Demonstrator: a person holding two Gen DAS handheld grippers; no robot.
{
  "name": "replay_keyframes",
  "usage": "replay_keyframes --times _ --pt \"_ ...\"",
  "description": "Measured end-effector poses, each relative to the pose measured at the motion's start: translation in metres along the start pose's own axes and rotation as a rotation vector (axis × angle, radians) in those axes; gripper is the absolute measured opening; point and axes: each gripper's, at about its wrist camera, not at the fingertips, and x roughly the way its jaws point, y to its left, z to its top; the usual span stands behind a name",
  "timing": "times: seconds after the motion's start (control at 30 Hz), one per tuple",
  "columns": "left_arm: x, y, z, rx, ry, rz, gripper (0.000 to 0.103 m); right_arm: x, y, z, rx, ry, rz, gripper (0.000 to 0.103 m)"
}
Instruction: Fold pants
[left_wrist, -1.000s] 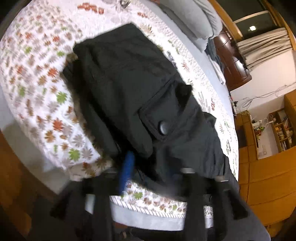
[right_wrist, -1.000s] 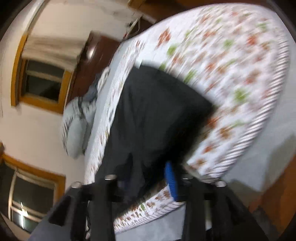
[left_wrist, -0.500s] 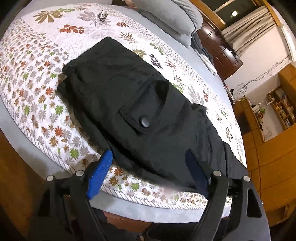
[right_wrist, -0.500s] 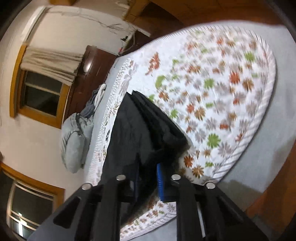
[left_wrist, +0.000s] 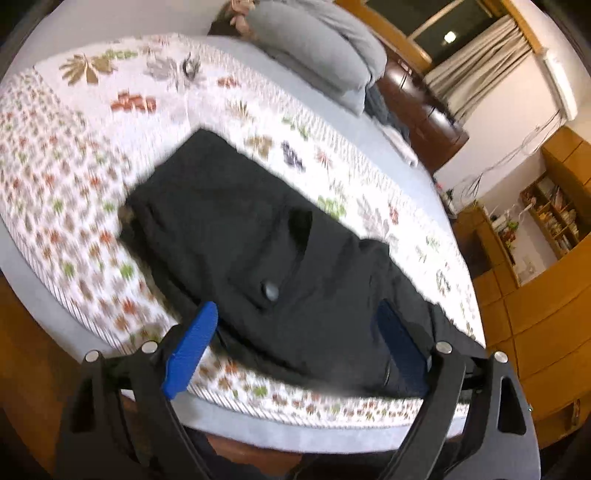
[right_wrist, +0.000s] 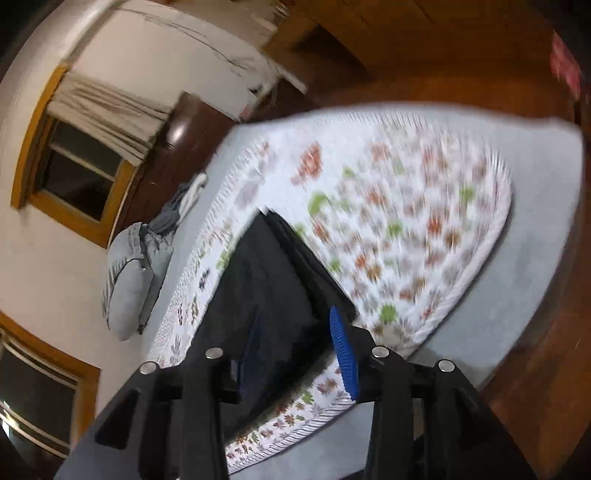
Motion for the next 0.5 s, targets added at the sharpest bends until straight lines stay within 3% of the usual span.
replay_keyframes --times 0.2,0.3,0.37,0.43,0.5 --pt "0.018 0.012 0.027 -0.022 0.023 0.005 0.089 0.046 0.04 -0.009 -0.067 0.117 0.061 0.041" --pt "0.04 0.028 0.033 -0.034 0.071 0.087 0.089 0.077 0.026 -0.011 -0.005 0.153 0.039 0.041" --pt "0.057 0.047 0.033 -0.084 0.129 0.099 0.085 0.085 0.012 -0.01 0.026 0.162 0.034 0.034" --pt "0.065 0.061 0.033 -0.143 0.144 0.069 0.083 0.091 0.0 -0.008 0.034 0.181 -0.012 0.007" --pt "0.066 0.063 0.033 -0.15 0.141 0.061 0.083 0.089 -0.003 -0.006 0.03 0.193 -0.019 0.002"
